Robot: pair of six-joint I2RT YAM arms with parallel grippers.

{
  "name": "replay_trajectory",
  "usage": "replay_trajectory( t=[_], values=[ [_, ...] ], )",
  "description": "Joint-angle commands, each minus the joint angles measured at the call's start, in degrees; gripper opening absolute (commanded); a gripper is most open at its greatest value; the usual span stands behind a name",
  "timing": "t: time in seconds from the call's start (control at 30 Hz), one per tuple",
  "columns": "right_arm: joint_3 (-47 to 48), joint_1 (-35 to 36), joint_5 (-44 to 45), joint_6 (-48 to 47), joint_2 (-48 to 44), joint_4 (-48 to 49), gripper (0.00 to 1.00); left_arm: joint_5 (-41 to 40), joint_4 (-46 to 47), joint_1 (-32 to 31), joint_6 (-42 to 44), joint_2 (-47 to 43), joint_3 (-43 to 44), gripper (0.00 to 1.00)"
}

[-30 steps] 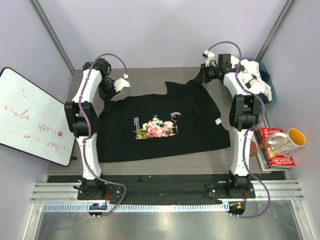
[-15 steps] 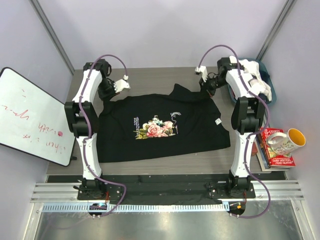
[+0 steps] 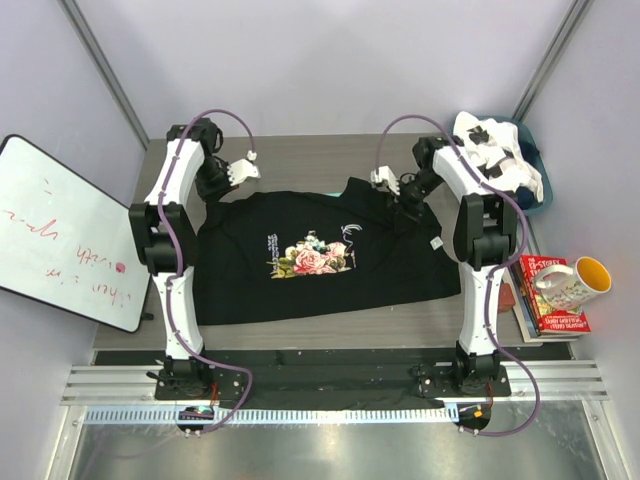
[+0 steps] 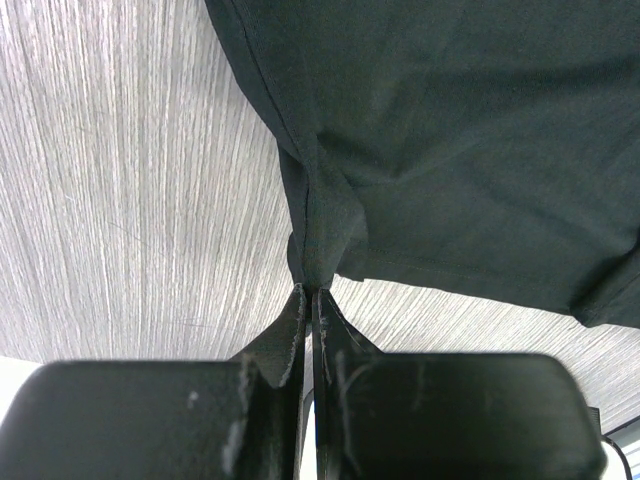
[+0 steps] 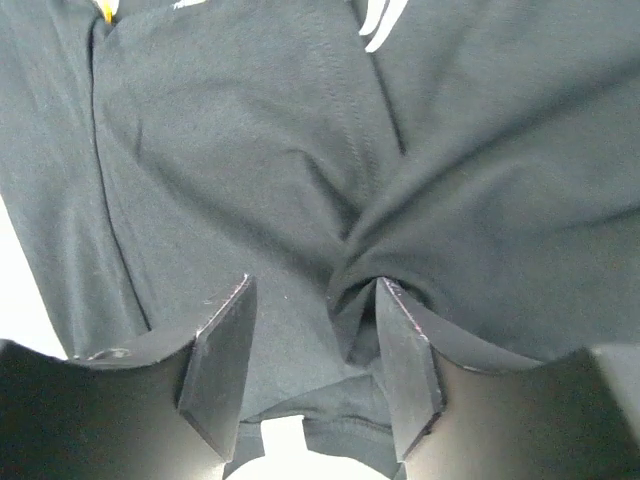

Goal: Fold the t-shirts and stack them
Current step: Grap the side of the flattened tshirt furthest away from the robot with both arms

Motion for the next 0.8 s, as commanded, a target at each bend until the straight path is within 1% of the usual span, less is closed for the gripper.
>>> replay_trajectory(
  t=[0.0, 0.03, 0.07, 0.13, 0.17, 0.2, 0.23, 0.27, 0.3, 0.37, 0.63, 0.77],
  values=[
    [7.8, -2.7, -6.8, 10.1, -0.8, 2.0, 0.58, -0.3, -5.3, -0.2, 0.0, -4.1, -0.5, 0.00],
    [9.1, -3.4, -7.9, 17.7, -0.4, 4.2, 0.58, -0.2, -5.2, -0.2, 0.0, -4.2, -0.6, 0.00],
    [11.3, -4.0, -9.2, 21.4, 0.1, 8.8, 0.59, -0.4, -5.2, -0.2, -0.1, -4.3, -0.7, 0.00],
    [13.1, -5.8, -11.7, 29.4, 2.1, 13.7, 0.59, -0.3, -4.9, -0.2, 0.0, -4.6, -1.3, 0.00],
    [14.5, -6.3, -12.1, 36.3, 3.0, 18.1, 0.60, -0.3, -4.8, -0.2, -0.1, -4.7, -1.6, 0.00],
    [15.6, -6.3, -12.7, 39.2, 5.2, 19.2, 0.61, -0.2, -4.7, -0.2, 0.0, -4.8, -1.8, 0.00],
    [16.9, -8.5, -14.1, 40.8, 6.9, 19.6, 0.62, -0.2, -4.5, -0.2, 0.0, -4.8, -1.9, 0.00],
    [20.0, -9.0, -14.7, 44.0, 8.3, 19.6, 0.63, -0.2, -4.4, -0.2, -0.2, -4.9, -1.8, 0.00],
    [21.3, -9.4, -15.4, 45.4, 11.0, 19.6, 0.63, -0.3, -4.5, -0.2, -0.2, -4.8, -1.8, 0.00],
    [23.6, -10.0, -17.9, 47.7, 12.7, 19.0, 0.64, -0.4, -4.6, -0.2, -0.3, -4.9, -1.8, 0.00],
    [21.2, -10.4, -18.7, 52.0, 15.8, 21.2, 0.63, -0.6, -4.6, -0.3, -0.2, -5.4, -2.4, 0.00],
    [21.1, -10.4, -19.2, 52.5, 16.4, 21.4, 0.62, -0.6, -4.8, -0.4, -0.2, -5.3, -2.2, 0.00]
  ],
)
